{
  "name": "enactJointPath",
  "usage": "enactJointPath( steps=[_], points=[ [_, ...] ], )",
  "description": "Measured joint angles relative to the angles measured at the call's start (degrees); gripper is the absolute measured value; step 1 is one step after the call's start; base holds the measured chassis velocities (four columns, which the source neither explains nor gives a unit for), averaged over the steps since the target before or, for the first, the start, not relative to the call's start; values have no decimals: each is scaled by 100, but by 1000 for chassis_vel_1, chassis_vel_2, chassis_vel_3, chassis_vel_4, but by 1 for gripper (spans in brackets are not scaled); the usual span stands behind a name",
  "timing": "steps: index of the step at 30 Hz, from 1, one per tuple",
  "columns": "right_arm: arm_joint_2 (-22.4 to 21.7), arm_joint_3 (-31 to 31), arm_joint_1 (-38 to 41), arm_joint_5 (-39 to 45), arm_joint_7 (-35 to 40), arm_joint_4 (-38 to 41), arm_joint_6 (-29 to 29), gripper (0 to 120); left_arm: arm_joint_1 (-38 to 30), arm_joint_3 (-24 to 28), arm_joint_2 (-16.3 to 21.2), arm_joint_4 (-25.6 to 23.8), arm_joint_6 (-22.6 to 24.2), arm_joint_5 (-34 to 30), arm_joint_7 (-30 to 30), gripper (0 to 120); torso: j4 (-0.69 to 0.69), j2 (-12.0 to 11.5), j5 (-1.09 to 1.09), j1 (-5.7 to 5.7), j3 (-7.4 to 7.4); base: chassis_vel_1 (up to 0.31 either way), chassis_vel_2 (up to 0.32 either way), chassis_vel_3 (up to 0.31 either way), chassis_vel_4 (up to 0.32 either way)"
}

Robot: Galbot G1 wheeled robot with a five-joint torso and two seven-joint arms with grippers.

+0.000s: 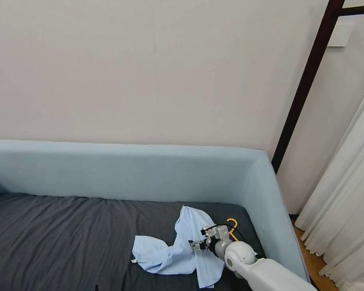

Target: Pick up the clothes from the sofa and hang them on the clothes hanger.

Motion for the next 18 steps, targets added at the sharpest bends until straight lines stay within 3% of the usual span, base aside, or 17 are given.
enactJointPath(
  steps=[3,18],
  points=[
    [6,47,-29,0,10,4,-2,55,-24,-1,19,5,-4,-12,-3,100,0,0,0,0,0,0,0,0,0],
    [-145,31,-83,108,56,276,-41,6,-158,56,-35,111,-26,-29,-19,100,0,0,1,0,0,0,0,0,0]
  ],
)
